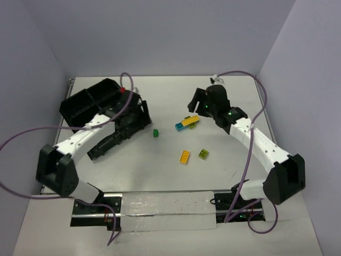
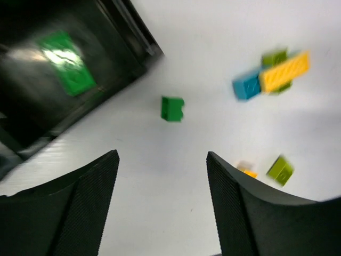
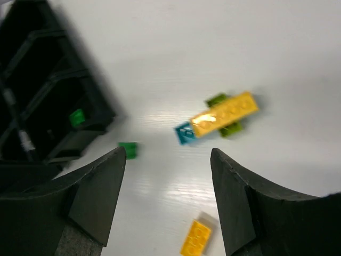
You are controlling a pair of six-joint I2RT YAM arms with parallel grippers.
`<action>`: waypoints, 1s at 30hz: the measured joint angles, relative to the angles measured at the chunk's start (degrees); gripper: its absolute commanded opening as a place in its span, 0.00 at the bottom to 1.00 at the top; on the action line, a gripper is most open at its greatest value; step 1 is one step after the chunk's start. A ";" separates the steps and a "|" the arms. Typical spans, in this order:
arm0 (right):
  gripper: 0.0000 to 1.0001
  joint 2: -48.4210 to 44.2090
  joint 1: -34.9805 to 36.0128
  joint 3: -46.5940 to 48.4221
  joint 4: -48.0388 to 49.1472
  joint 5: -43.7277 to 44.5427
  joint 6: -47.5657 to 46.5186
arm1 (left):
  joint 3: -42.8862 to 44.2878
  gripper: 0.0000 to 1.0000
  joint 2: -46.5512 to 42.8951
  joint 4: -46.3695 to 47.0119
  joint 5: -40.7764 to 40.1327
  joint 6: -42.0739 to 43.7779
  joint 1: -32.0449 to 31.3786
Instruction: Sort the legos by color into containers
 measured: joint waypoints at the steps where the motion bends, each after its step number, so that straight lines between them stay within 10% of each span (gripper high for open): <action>1: 0.73 -2.09 -1.58 -2.27 -0.34 0.70 0.23 | 0.70 0.72 2.93 0.58 -0.13 -0.06 -1.95; 14: 0.76 -7.00 -2.89 -8.19 -3.21 2.71 -0.12 | 11.72 0.69 29.20 1.25 -8.85 -1.46 -10.20; 24: 0.76 -7.96 -2.89 -8.72 -3.44 2.75 -0.20 | 15.41 0.02 35.12 1.74 -10.88 -1.44 -10.09; 30: 0.76 -8.68 -2.89 -8.84 -3.47 2.75 -0.20 | 15.51 0.00 34.48 0.27 -11.23 -1.18 -10.09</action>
